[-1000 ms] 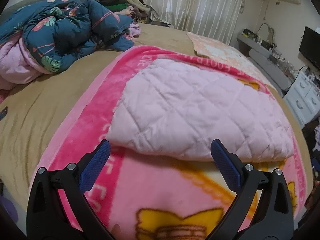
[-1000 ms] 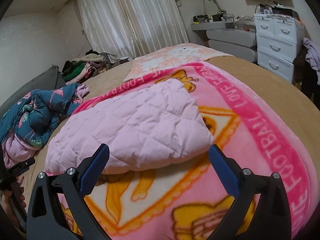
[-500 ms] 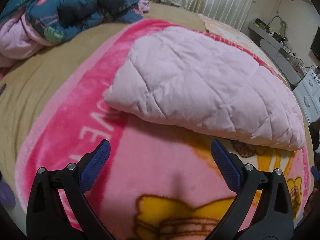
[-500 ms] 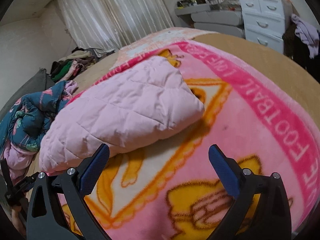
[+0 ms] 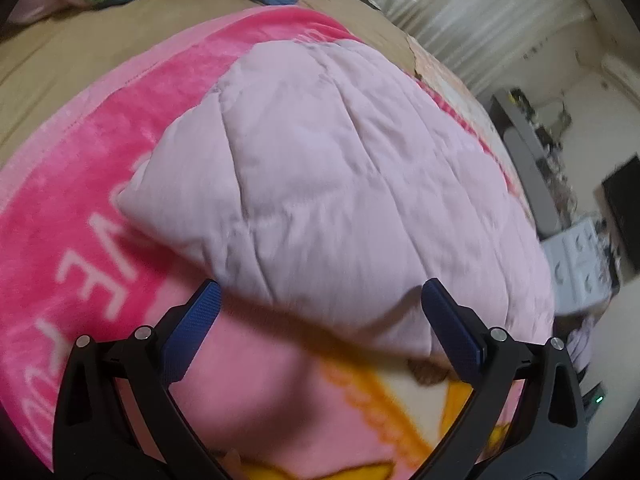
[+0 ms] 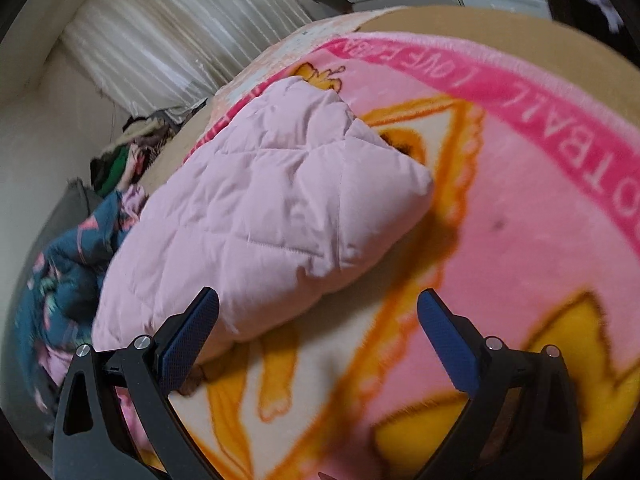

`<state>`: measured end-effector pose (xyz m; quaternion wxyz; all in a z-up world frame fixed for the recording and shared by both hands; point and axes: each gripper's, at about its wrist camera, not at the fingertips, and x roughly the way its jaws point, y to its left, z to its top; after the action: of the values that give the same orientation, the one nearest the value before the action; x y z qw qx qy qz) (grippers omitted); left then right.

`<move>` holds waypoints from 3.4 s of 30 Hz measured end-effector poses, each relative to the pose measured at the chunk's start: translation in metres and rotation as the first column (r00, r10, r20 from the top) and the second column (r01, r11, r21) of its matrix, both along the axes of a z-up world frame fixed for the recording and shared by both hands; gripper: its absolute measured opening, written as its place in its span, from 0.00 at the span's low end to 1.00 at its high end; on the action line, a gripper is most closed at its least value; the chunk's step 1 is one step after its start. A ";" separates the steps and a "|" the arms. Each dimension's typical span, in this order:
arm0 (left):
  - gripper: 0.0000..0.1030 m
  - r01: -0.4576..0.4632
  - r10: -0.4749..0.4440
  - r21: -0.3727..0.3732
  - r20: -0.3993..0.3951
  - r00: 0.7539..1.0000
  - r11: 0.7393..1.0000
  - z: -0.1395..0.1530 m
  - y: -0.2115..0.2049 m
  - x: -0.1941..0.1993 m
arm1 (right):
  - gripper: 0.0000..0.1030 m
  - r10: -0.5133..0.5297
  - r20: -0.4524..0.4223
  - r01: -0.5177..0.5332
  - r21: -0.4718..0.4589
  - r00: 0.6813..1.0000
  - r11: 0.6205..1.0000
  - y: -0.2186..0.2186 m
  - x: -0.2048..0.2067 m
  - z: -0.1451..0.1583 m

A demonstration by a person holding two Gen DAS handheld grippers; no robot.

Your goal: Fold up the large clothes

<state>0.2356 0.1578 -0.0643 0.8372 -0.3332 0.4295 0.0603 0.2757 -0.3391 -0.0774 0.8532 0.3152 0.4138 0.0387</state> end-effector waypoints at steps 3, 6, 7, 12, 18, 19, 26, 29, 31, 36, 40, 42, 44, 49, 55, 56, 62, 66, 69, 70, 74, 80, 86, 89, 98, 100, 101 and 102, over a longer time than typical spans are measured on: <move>0.91 -0.036 0.036 -0.006 0.002 0.999 0.999 -0.004 0.004 0.007 | 0.96 -0.011 -0.009 0.011 0.047 1.000 0.999 -0.002 0.013 -0.006; 0.91 -0.065 0.065 -0.043 0.014 0.998 0.997 -0.010 0.010 0.010 | 0.96 -0.014 -0.013 0.015 0.091 1.000 0.996 -0.001 0.028 -0.014; 0.92 -0.072 0.073 -0.052 0.017 0.997 0.996 -0.012 0.012 0.011 | 0.96 -0.013 -0.012 0.014 0.096 1.000 0.995 -0.001 0.032 -0.016; 0.92 -0.099 0.105 -0.120 0.043 0.994 0.988 -0.026 0.018 0.012 | 0.96 -0.002 -0.002 0.003 0.136 1.000 0.991 0.001 0.048 -0.025; 0.92 -0.148 0.168 -0.225 0.073 0.983 0.963 -0.038 0.025 0.018 | 0.96 0.012 0.005 -0.012 0.153 1.000 0.988 0.001 0.065 -0.030; 0.92 -0.154 0.175 -0.230 0.074 0.982 0.961 -0.038 0.026 0.020 | 0.96 0.012 0.006 -0.013 0.156 1.000 0.988 0.001 0.068 -0.031; 0.92 -0.179 0.201 -0.226 0.079 0.976 0.958 -0.034 0.025 0.040 | 0.96 0.027 0.028 -0.031 0.147 0.999 0.989 0.002 0.080 -0.032; 0.91 -0.186 0.202 -0.169 0.082 0.976 0.968 -0.028 0.023 0.042 | 0.93 0.035 0.050 -0.041 0.126 0.998 0.991 0.006 0.080 -0.030; 0.87 -0.174 0.182 -0.087 0.094 0.979 0.981 -0.020 0.016 0.042 | 0.85 0.050 0.065 -0.056 0.101 0.997 0.993 0.008 0.079 -0.028; 0.65 -0.108 0.090 0.133 0.131 0.987 0.985 0.008 -0.009 0.045 | 0.59 0.110 0.119 -0.109 -0.013 0.987 0.994 0.021 0.075 -0.012; 0.45 -0.035 -0.009 0.309 0.141 0.990 0.950 0.030 -0.033 0.049 | 0.42 0.179 0.160 -0.150 -0.178 0.971 0.972 0.041 0.070 0.006; 0.40 -0.015 -0.038 0.356 0.141 0.989 0.934 0.037 -0.039 0.050 | 0.39 0.214 0.164 -0.168 -0.258 0.963 0.952 0.051 0.070 0.013; 0.36 0.003 -0.066 0.401 0.143 0.988 0.916 0.043 -0.043 0.050 | 0.35 0.249 0.167 -0.184 -0.331 0.954 0.926 0.061 0.070 0.018; 0.32 0.024 -0.108 0.468 0.153 0.982 0.884 0.055 -0.054 0.049 | 0.31 0.337 0.184 -0.218 -0.470 0.923 0.855 0.076 0.069 0.031; 0.29 0.047 -0.157 0.519 0.169 0.973 0.854 0.072 -0.062 0.046 | 0.28 0.415 0.231 -0.224 -0.570 0.880 0.791 0.087 0.066 0.057; 0.28 0.050 -0.164 0.523 0.173 0.971 0.851 0.075 -0.064 0.047 | 0.28 0.439 0.247 -0.221 -0.597 0.864 0.771 0.090 0.062 0.065; 0.27 0.059 -0.215 0.554 0.220 0.952 0.830 0.108 -0.075 0.023 | 0.27 0.561 0.328 -0.213 -0.690 0.760 0.692 0.104 0.023 0.101; 0.27 0.066 -0.237 0.556 0.241 0.941 0.829 0.118 -0.076 -0.003 | 0.27 0.588 0.352 -0.209 -0.703 0.729 0.680 0.098 -0.006 0.111; 0.27 0.079 -0.252 0.559 0.240 0.937 0.825 0.121 -0.078 -0.024 | 0.26 0.596 0.348 -0.212 -0.709 0.724 0.672 0.096 -0.023 0.115; 0.27 0.081 -0.255 0.559 0.240 0.937 0.825 0.121 -0.078 -0.029 | 0.26 0.598 0.348 -0.214 -0.709 0.722 0.672 0.094 -0.032 0.116; 0.27 0.095 -0.268 0.567 0.229 0.936 0.818 0.118 -0.081 -0.052 | 0.27 0.605 0.338 -0.221 -0.715 0.721 0.663 0.093 -0.053 0.114; 0.27 0.114 -0.286 0.592 0.205 0.936 0.798 0.110 -0.088 -0.078 | 0.27 0.596 0.315 -0.233 -0.711 0.739 0.664 0.086 -0.086 0.109; 0.28 0.121 -0.288 0.608 0.184 0.940 0.785 0.102 -0.090 -0.093 | 0.27 0.569 0.299 -0.235 -0.693 0.766 0.681 0.082 -0.099 0.101; 0.28 0.123 -0.282 0.615 0.168 0.944 0.779 0.097 -0.090 -0.097 | 0.27 0.548 0.286 -0.237 -0.680 0.786 0.694 0.080 -0.100 0.097; 0.30 0.125 -0.250 0.611 0.124 0.960 0.782 0.076 -0.086 -0.103 | 0.29 0.490 0.231 -0.238 -0.654 0.841 0.718 0.083 -0.091 0.082; 0.31 0.126 -0.244 0.604 0.116 0.963 0.787 0.072 -0.084 -0.103 | 0.30 0.461 0.221 -0.234 -0.632 0.859 0.739 0.077 -0.087 0.076; 0.31 0.127 -0.243 0.604 0.114 0.963 0.787 0.070 -0.084 -0.105 | 0.31 0.450 0.211 -0.236 -0.622 0.868 0.747 0.076 -0.085 0.073; 0.31 0.128 -0.242 0.604 0.111 0.964 0.787 0.069 -0.083 -0.105 | 0.31 0.436 0.201 -0.238 -0.607 0.877 0.758 0.074 -0.082 0.070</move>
<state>0.1308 0.0744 0.0045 0.9365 -0.0161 0.3414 0.0779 0.1932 -0.2649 -0.0074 0.9427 -0.0438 0.3076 0.1218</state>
